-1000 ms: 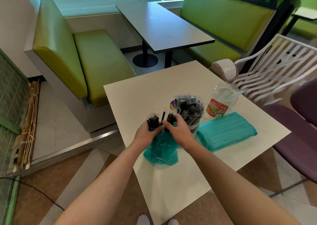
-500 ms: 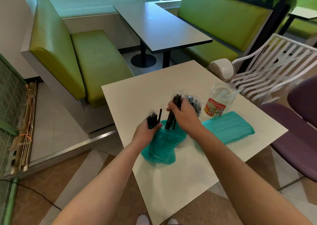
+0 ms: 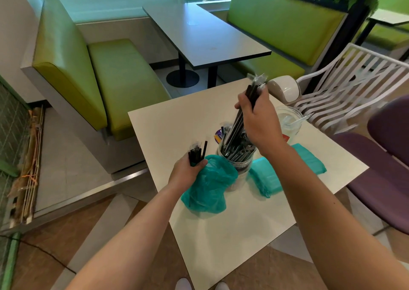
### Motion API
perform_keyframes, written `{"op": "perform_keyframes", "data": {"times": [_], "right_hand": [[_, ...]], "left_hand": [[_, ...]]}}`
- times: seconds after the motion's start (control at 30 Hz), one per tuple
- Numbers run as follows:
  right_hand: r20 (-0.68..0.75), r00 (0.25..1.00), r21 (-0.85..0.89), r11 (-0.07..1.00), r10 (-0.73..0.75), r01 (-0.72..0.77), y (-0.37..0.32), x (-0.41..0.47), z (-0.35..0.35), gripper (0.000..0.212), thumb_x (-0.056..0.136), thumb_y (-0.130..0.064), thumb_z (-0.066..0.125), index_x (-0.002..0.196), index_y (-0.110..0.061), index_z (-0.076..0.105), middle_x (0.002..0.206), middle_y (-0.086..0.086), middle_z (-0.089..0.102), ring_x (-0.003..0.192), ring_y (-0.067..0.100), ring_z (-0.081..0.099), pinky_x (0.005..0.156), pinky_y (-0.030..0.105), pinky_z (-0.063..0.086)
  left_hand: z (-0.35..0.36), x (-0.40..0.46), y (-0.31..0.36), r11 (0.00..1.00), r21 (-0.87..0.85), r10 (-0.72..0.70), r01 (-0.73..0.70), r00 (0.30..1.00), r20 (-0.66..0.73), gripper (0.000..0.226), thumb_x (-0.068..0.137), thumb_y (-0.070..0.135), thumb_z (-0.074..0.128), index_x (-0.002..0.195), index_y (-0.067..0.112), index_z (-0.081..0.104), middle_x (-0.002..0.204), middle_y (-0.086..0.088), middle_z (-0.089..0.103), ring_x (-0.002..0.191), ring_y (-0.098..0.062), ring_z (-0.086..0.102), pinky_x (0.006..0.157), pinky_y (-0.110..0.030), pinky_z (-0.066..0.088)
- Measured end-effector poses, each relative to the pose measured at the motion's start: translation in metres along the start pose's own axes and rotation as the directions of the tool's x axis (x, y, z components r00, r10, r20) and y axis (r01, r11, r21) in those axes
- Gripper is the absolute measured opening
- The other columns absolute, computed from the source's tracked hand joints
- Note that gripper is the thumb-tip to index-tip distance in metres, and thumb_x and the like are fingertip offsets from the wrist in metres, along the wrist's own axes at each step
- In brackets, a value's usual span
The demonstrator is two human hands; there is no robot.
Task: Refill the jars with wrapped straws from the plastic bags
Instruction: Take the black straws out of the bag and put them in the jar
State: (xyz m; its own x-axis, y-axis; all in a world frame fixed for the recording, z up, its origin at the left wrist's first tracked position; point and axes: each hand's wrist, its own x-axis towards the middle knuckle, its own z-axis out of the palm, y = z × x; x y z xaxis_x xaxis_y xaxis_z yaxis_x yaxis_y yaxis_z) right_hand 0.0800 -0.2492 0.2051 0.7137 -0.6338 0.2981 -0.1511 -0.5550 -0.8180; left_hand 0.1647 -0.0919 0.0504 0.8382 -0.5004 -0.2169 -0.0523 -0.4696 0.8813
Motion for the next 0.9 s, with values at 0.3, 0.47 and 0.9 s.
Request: {"op": "perform_keyframes", "data": {"times": [0.3, 0.47, 0.9], "right_hand": [[0.179, 0.963, -0.251, 0.956, 0.201, -0.152, 0.047, -0.01, 0.03, 0.036, 0.091, -0.032, 0.064, 0.114, -0.003, 0.058, 0.113, 0.014, 0.059, 0.104, 0.029, 0.058, 0.085, 0.033, 0.046], [0.037, 0.998, -0.391, 0.918, -0.046, 0.056, 0.056, -0.011, 0.034, 0.059, 0.078, -0.028, 0.078, 0.128, -0.025, 0.046, 0.121, 0.002, 0.056, 0.11, 0.022, 0.051, 0.092, 0.036, 0.043], [0.307, 0.924, -0.757, 0.53, -0.229, 0.383, 0.1, -0.028, 0.057, 0.06, 0.101, -0.041, 0.04, 0.154, -0.02, 0.02, 0.163, 0.002, 0.007, 0.15, 0.026, 0.007, 0.117, 0.053, -0.004]], "left_hand": [[-0.001, 0.001, -0.001, 1.0, 0.012, -0.015, 0.015, 1.0, -0.001, 0.04, 0.091, 0.04, 0.065, 0.125, 0.02, 0.058, 0.115, 0.003, 0.063, 0.101, -0.014, 0.054, 0.086, -0.029, 0.041], [0.0, 0.002, -0.001, 1.0, 0.004, -0.022, 0.022, 1.0, 0.003, 0.042, 0.091, 0.04, 0.065, 0.127, 0.019, 0.057, 0.12, 0.001, 0.063, 0.102, -0.014, 0.054, 0.087, -0.029, 0.041], [0.0, 0.005, -0.001, 0.999, -0.015, -0.037, 0.037, 0.999, 0.001, 0.043, 0.091, 0.04, 0.065, 0.127, 0.019, 0.057, 0.116, 0.004, 0.063, 0.102, -0.014, 0.054, 0.088, -0.029, 0.042]]}}
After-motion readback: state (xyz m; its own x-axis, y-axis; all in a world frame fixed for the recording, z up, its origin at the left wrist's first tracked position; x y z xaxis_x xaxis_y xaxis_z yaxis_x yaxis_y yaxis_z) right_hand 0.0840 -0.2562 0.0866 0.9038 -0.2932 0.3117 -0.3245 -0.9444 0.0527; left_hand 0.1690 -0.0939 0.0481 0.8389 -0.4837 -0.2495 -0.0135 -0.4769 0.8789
